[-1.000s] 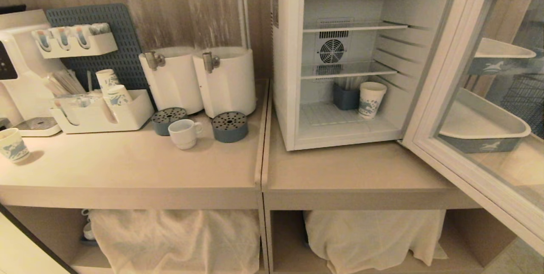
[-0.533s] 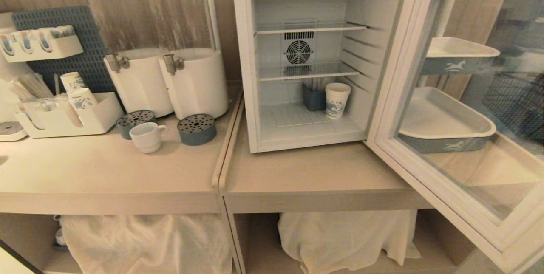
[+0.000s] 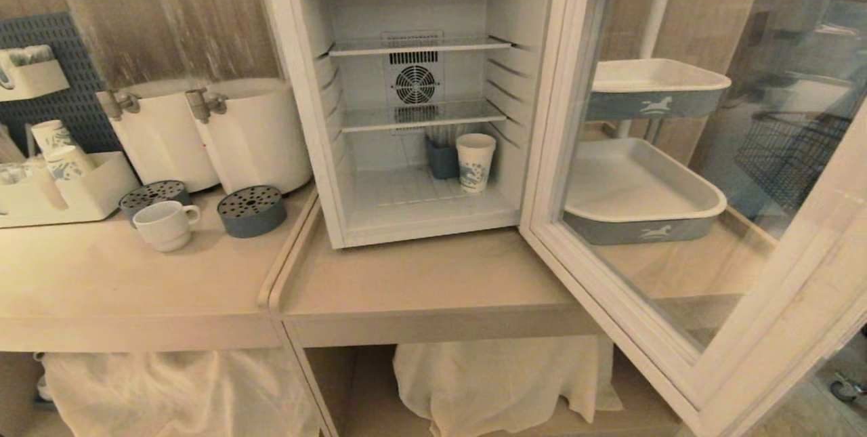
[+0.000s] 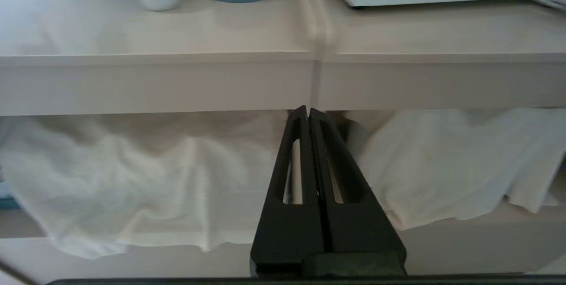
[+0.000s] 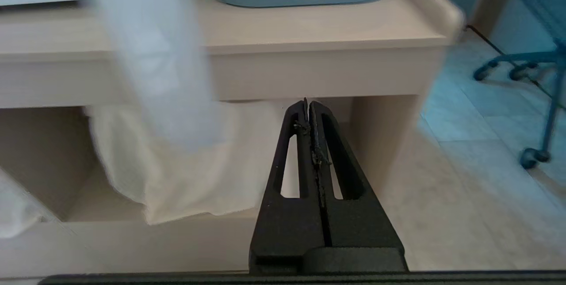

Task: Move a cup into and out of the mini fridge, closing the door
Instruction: Close the freezer door

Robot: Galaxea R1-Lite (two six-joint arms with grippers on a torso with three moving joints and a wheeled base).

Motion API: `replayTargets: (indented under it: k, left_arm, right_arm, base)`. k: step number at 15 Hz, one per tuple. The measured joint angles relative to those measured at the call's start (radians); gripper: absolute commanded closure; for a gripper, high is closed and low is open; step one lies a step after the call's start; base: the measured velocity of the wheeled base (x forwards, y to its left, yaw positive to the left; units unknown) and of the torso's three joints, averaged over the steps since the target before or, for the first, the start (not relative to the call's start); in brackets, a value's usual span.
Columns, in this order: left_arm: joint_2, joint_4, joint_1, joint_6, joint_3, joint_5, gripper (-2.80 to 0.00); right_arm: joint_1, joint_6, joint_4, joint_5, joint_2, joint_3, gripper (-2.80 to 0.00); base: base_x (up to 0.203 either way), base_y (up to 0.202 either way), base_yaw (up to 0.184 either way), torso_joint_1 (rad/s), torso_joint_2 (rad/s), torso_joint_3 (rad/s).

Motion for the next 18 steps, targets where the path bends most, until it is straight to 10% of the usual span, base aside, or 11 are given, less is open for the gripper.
replayTargets:
  k: [8,14,18]
  left_arm:
    - [0.000,0.001,0.000,-0.004,0.000,0.001,0.00]
    - [0.000,-0.001,0.000,-0.004,0.000,0.001,0.00]
    - [0.000,0.000,0.000,-0.004,0.000,0.001,0.00]
  right_arm:
    - [-0.001,0.029,0.008,-0.001,-0.001,-0.039,0.00]
    - [0.044,0.270,0.262,-0.149,0.204,-0.640,0.00]
    - [0.170,0.423,0.260,-0.254,0.571,-0.793,0.00]
  base:
    - [0.000,-0.066,-0.006,0.002,0.00,0.002]
    - [0.000,0.000,0.000,0.000,0.00,0.000]
    - [0.000,0.000,0.000,0.000,0.00,0.000]
